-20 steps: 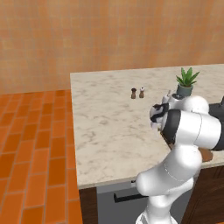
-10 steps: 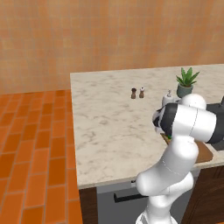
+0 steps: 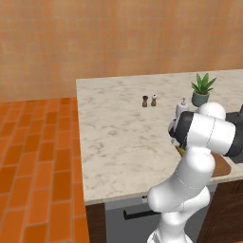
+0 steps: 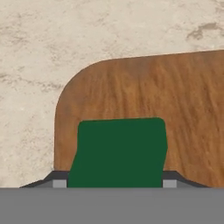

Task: Pick up the sponge from the counter and clean the cutting board by briefly scrubbing or pressing down on the cutting board. Once finished, release the sponge.

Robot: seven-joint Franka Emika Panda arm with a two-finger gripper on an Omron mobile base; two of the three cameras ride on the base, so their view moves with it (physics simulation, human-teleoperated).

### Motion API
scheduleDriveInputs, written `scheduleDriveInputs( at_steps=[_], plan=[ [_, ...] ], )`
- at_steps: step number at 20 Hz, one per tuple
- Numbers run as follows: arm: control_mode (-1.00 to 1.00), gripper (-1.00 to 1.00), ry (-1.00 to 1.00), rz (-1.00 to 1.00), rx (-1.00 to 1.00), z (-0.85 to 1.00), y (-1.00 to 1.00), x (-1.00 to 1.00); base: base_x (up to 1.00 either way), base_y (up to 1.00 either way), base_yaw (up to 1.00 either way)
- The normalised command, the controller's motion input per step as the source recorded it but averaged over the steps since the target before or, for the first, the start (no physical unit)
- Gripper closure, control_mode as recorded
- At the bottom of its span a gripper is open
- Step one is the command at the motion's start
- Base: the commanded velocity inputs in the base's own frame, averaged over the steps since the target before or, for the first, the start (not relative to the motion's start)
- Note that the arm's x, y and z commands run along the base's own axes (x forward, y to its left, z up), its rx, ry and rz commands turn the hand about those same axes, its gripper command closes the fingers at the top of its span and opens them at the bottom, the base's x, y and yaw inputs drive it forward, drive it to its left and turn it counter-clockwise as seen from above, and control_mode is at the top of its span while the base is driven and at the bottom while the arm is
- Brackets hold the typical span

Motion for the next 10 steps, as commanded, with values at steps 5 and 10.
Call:
scheduleDriveInputs(
  at_steps=[5,10],
  plan=[
    [-1.0,1.0,0.0,0.0,0.01,-0.44,0.0,-0.51,0.0,0.0,0.0],
    [-1.0,1.0,0.0,0.0,0.0,-0.41,0.0,-0.7,0.0,0.0,0.0]
  ],
)
